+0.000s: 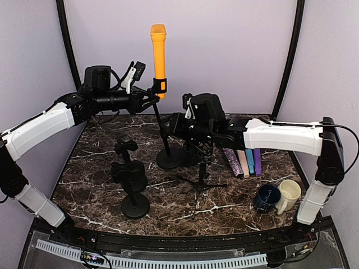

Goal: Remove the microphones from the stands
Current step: Unscrew the knob on the stand of the microphone stand.

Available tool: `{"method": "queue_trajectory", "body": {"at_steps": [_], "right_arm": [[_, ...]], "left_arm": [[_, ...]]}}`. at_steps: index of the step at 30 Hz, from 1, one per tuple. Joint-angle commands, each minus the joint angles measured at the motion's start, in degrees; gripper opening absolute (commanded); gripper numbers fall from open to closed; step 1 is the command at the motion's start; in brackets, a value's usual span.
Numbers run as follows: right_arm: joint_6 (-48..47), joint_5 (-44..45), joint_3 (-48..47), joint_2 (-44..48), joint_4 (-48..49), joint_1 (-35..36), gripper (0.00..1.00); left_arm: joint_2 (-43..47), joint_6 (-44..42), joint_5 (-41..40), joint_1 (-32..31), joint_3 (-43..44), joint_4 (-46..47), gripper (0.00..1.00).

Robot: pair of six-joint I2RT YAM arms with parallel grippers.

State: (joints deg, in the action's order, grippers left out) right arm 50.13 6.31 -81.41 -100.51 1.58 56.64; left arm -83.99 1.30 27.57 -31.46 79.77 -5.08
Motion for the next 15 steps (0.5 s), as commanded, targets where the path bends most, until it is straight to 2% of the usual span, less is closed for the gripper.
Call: {"method": "queue_trajectory", "body": {"at_steps": [1,6,15], "right_arm": [[-4.89,3.02,-2.46,0.79,-5.21,0.68,0.43],[-10.12,7.53,-2.38,2.11,-10.46,0.92,0.51],[-18.30,4.22,-3.58,2.64,-13.90,1.19,0.56]], "left_arm": [[1.80,0.29,1.12,0.00,2.98,4.71,0.00],[2.04,-0.58,0.71,0.01,3.51,2.76,0.00],[2.15,-0.73,0.72,0.00,3.90,2.09,0.00]]}}
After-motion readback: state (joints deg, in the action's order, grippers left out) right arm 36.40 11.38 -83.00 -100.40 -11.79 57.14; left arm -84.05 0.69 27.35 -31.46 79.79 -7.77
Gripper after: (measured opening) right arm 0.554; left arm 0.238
